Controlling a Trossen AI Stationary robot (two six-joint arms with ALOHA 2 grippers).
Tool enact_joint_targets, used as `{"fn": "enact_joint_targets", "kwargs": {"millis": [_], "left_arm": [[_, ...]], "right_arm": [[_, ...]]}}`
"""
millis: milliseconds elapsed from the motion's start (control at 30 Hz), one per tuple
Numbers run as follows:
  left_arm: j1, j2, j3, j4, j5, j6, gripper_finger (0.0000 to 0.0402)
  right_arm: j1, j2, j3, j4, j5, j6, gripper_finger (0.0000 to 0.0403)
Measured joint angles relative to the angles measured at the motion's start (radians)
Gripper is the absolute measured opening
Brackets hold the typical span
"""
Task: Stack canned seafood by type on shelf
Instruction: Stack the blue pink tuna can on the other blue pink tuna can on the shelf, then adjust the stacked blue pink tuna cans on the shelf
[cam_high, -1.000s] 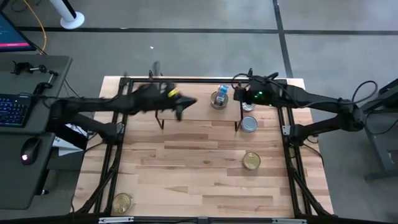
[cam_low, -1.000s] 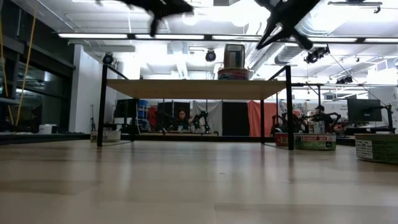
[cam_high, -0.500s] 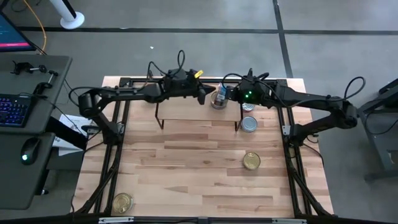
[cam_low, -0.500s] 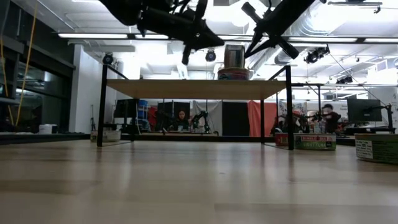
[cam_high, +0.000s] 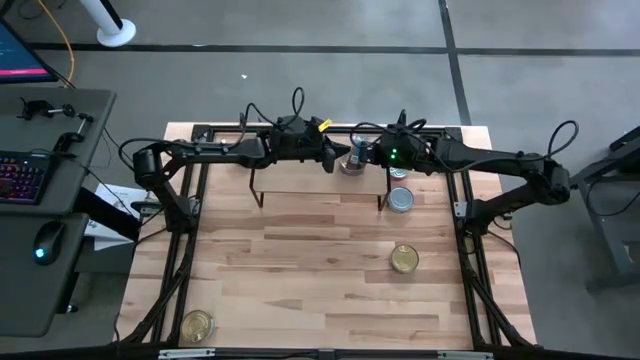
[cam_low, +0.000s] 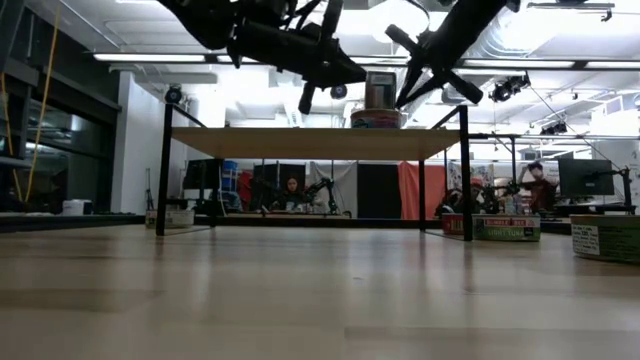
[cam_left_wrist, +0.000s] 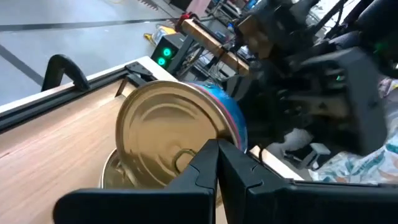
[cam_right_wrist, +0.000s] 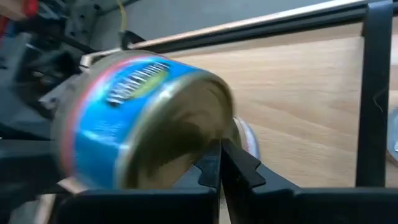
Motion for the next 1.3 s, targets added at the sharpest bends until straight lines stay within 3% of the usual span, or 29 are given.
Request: {"fn": "enact_joint_targets", "kwargs": {"millis": [300,667,1133,1300], "left_arm": [[0.000,-0.006,0.000,0.010,0.024,-0.002,0.0000],[-0.002,-0.006,0.000,0.109,0.052,-0.053,0.0000],[-0.013,-0.006,0.000,0.109,0.050,-0.020,0.0000],[0.027,-0.090,-0.001,0.092,0.166,0.039,0.0000]], "right_arm": [[0.000,0.017,0.000,0.022,0.049,0.026,0.0000],[-0.001,0.017,0.000,0.118,-0.004,0.030,0.0000],[-0.049,-0.024,0.003,0.027,0.025,-0.008,0.0000],[-0.061,-0.080,0.068,-0.036,0.083,-0.099,0.0000]]}}
